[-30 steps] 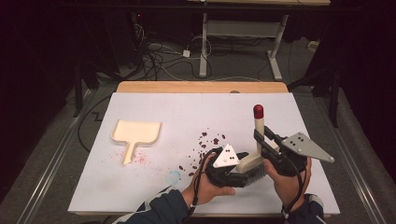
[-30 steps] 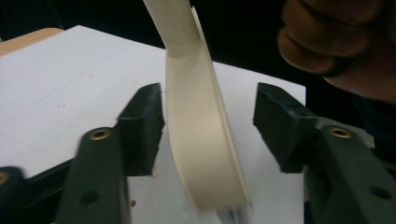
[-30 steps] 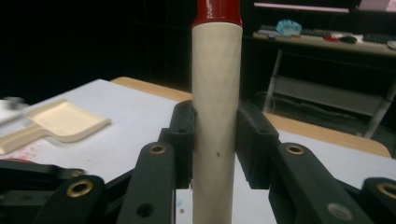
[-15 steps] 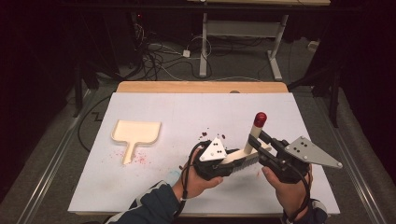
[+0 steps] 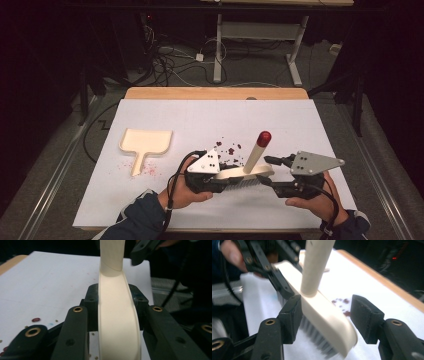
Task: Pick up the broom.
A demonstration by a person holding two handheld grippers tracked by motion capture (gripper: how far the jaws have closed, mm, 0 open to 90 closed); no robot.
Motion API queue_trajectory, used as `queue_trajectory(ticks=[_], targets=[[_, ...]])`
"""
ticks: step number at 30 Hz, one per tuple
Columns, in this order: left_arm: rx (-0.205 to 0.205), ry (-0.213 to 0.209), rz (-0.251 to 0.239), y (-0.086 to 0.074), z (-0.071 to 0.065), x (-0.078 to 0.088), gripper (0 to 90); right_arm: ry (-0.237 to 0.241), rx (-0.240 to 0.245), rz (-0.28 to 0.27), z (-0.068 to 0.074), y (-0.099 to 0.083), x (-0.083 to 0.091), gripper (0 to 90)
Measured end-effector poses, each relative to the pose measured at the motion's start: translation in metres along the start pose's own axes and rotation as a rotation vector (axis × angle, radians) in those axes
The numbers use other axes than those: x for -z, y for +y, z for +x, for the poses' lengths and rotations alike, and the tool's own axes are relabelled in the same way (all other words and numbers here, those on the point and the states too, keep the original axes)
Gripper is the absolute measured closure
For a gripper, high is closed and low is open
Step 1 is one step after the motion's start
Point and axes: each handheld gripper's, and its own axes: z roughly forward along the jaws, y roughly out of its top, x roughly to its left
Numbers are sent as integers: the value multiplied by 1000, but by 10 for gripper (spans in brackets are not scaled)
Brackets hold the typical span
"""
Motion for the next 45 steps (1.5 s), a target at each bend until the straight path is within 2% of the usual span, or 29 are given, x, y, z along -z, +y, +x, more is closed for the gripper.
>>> queue_trajectory(ticks=[2,3,4,8,9,12,14,16,17,18,19,20,21,22,23,24,25,27,28,29,30,31,35,36,37,38,40,42,45], targets=[[-20,-22,25,-4,-4,1,653,41,26,29,2,-3,-10,418],[-22,-38,31,-7,-5,2,653,82,32,45,2,-4,-15,418],[-22,-50,29,-9,-5,2,653,128,37,65,3,-6,-19,424],[-27,-85,27,-14,-6,4,653,235,58,141,7,-15,-39,453],[-27,-105,20,-14,-6,5,653,255,72,157,10,-18,-44,489],[-38,-108,34,-15,-7,3,652,296,69,178,14,-20,-54,569],[-29,-109,28,-17,-4,3,642,325,99,170,13,-21,-59,613],[-21,-100,26,-17,-3,3,607,325,87,174,14,-22,-60,644],[-25,-87,32,-17,-2,3,597,326,102,172,14,-21,-61,650],[-36,-52,38,-17,-3,4,571,320,103,180,15,-21,-61,661],[-36,-52,38,-17,-3,4,516,312,113,183,16,-20,-61,673],[-35,13,41,-16,-3,9,450,295,112,182,16,-20,-61,676],[-32,34,26,-17,-2,14,418,280,113,181,15,-19,-60,677],[-35,82,21,-18,-2,19,389,269,114,175,13,-18,-59,678],[-40,148,20,-18,-2,25,328,260,110,165,11,-18,-57,678],[-40,148,20,-18,-2,25,247,260,110,165,11,-18,-57,678],[-35,230,0,-23,-1,40,223,234,93,150,7,-17,-54,678],[-16,302,-17,-31,2,56,210,204,88,138,3,-17,-49,678],[-16,302,-17,-31,2,56,200,204,88,138,3,-17,-49,678],[10,368,-25,-42,6,70,195,169,75,129,-2,-16,-44,679],[10,368,-25,-42,6,70,194,169,75,129,-2,-16,-44,679],[32,432,-19,-57,10,84,194,141,65,119,-6,-15,-40,679],[89,553,15,-86,13,106,193,53,30,106,-15,-15,-32,679],[91,577,27,-91,13,109,193,30,21,105,-17,-15,-30,679],[91,577,27,-91,13,109,194,14,15,104,-19,-16,-29,679],[119,613,44,-105,11,117,193,-10,8,103,-22,-16,-27,679],[145,639,63,-116,9,120,194,-50,-2,105,-26,-16,-26,679],[161,650,89,-125,5,121,193,-72,-16,109,-31,-17,-25,679],[154,654,120,-131,-3,124,194,-120,-33,126,-36,-19,-26,679]])
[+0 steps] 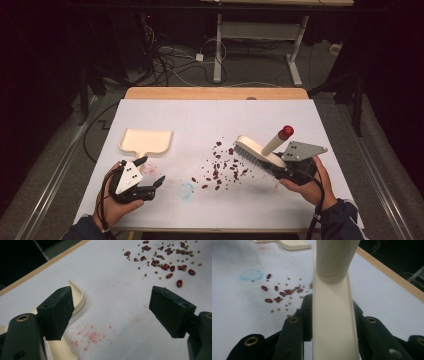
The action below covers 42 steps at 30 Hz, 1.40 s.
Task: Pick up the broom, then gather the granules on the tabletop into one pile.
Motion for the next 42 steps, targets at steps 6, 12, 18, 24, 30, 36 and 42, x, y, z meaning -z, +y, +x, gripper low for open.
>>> queue_trajectory(ticks=[6,12,18,24,30,36,42], targets=[[4,17,0,-5,-2,7,194,-87,-59,6,-16,0,-3,679],[3,0,26,-6,-2,1,194,-198,-77,37,-45,4,-20,679],[-1,-10,44,-6,-4,-1,192,-260,-71,89,-73,12,-57,679],[-2,-10,56,-7,-3,-4,186,-308,-41,150,-87,16,-103,680],[-2,-14,66,-9,-2,-5,186,-284,9,186,-72,15,-144,680],[2,-11,73,-9,-1,-7,186,-219,70,165,-38,20,-160,679],[2,-11,70,-8,-2,-8,186,-60,137,84,-6,14,-154,675]])
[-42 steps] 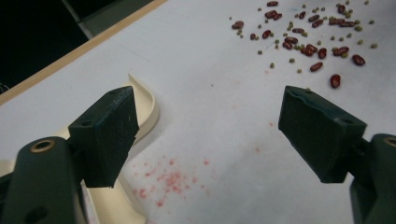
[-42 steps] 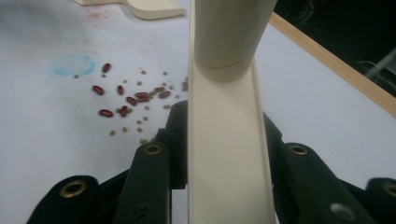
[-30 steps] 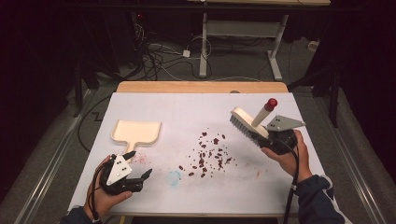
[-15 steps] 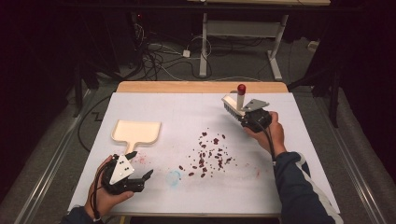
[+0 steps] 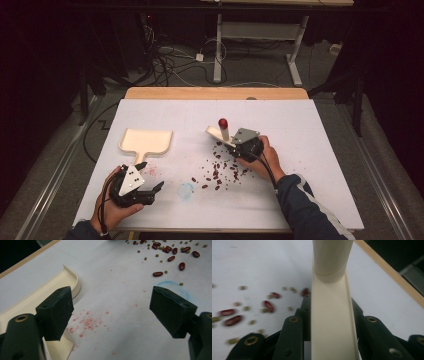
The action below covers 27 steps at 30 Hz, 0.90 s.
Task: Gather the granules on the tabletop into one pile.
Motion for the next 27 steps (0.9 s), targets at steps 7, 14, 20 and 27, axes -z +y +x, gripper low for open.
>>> queue_trajectory(ticks=[7,14,20,27], targets=[[-7,-1,7,1,0,1,186,100,83,-49,19,-6,19,673],[-13,3,12,1,-1,2,186,180,132,-71,31,-14,40,673],[-16,4,11,1,-2,2,186,166,170,-85,33,-14,52,677],[-16,7,8,2,-2,3,186,85,143,-157,22,-5,65,679]])
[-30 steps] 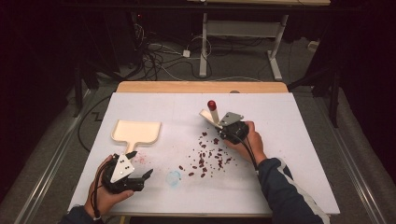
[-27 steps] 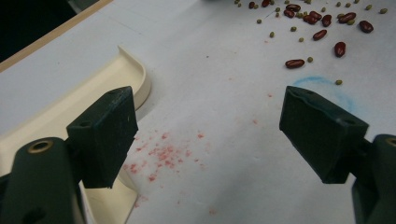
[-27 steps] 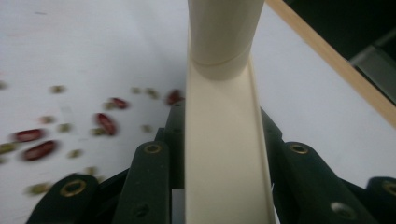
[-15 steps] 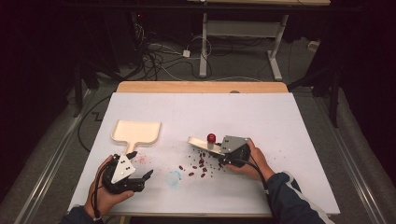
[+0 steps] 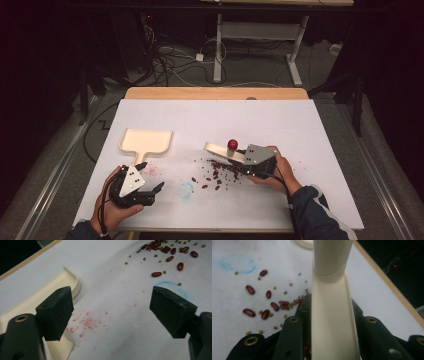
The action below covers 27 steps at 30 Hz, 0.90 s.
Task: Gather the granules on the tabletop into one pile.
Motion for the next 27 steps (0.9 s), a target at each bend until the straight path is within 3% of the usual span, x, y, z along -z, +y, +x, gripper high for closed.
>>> queue_trajectory(ticks=[2,5,9,13,16,17,18,20,24,25,26,27], targets=[[2,1,-1,0,0,0,186,-14,-16,-12,-2,2,3,678],[9,8,-8,0,1,2,186,-15,-161,-43,-2,17,18,678],[27,30,-23,-1,6,8,186,102,-359,-107,16,37,26,678],[38,79,-69,-3,16,18,186,218,-462,-105,46,53,18,678],[70,107,-86,-6,23,25,172,296,-494,-73,68,59,1,678],[102,136,-99,-11,30,28,169,319,-502,-61,74,60,-6,678],[102,136,-99,-11,30,28,169,337,-515,-48,78,60,-13,679],[148,157,-114,-15,37,31,170,361,-541,-24,85,60,-27,678],[148,153,-109,-16,37,30,170,362,-560,21,92,57,-44,679],[139,149,-102,-16,36,29,170,346,-563,22,92,55,-49,679],[127,138,-89,-15,35,26,170,288,-572,23,88,54,-54,679],[123,132,-86,-15,34,25,169,268,-595,22,85,53,-56,679]])
